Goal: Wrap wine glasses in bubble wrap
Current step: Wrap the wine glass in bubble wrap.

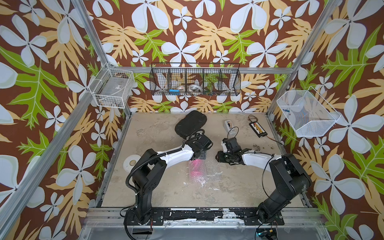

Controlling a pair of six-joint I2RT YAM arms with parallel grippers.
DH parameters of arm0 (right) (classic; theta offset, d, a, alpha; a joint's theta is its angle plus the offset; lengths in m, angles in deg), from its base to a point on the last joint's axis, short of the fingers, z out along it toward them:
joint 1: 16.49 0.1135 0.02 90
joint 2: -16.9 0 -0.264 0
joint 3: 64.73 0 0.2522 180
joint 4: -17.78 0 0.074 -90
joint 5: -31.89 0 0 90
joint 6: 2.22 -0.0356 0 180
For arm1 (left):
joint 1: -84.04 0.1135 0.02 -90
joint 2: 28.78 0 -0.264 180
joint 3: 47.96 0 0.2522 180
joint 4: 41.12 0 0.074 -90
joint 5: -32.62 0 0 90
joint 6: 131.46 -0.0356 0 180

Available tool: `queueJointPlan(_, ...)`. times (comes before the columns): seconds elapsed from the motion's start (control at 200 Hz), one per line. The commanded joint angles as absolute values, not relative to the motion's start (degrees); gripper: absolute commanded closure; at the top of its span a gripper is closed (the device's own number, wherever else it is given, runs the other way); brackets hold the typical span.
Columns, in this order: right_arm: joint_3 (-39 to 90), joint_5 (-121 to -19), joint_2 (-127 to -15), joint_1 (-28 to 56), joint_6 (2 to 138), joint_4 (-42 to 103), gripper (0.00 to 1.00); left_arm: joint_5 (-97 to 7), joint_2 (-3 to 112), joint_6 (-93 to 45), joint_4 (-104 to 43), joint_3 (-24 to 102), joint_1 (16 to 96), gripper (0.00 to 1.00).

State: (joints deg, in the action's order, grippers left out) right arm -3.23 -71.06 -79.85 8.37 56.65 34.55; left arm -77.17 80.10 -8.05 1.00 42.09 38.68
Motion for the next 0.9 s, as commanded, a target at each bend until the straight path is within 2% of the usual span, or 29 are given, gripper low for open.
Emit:
queueJointPlan(0.0, -4.32, -76.12, -80.83, 8.44, 54.94, 33.82, 0.58, -75.83, 81.52, -6.59, 5.41, 42.76, 38.43, 0.18)
queueJointPlan(0.21, -6.98, -82.64, -80.89, 8.33, 50.97, 28.73, 0.66, -76.85, 82.09, -6.39, 5.96, 43.59, 38.26, 0.18)
queueJointPlan(0.525, -10.93, -86.66, -74.48, 8.15, 44.55, 20.85, 0.86, -75.54, 82.15, -7.09, 5.35, 43.64, 38.30, 0.20)
queueJointPlan(0.756, -10.39, -90.55, -74.35, 8.60, 41.91, 16.00, 0.92, -72.95, 81.28, -7.24, 3.00, 42.27, 38.25, 0.21)
queueJointPlan(0.896, -9.06, -90.28, -74.31, 10.91, 41.41, 15.53, 0.90, -72.21, 80.70, -7.01, 2.27, 41.82, 38.30, 0.21)
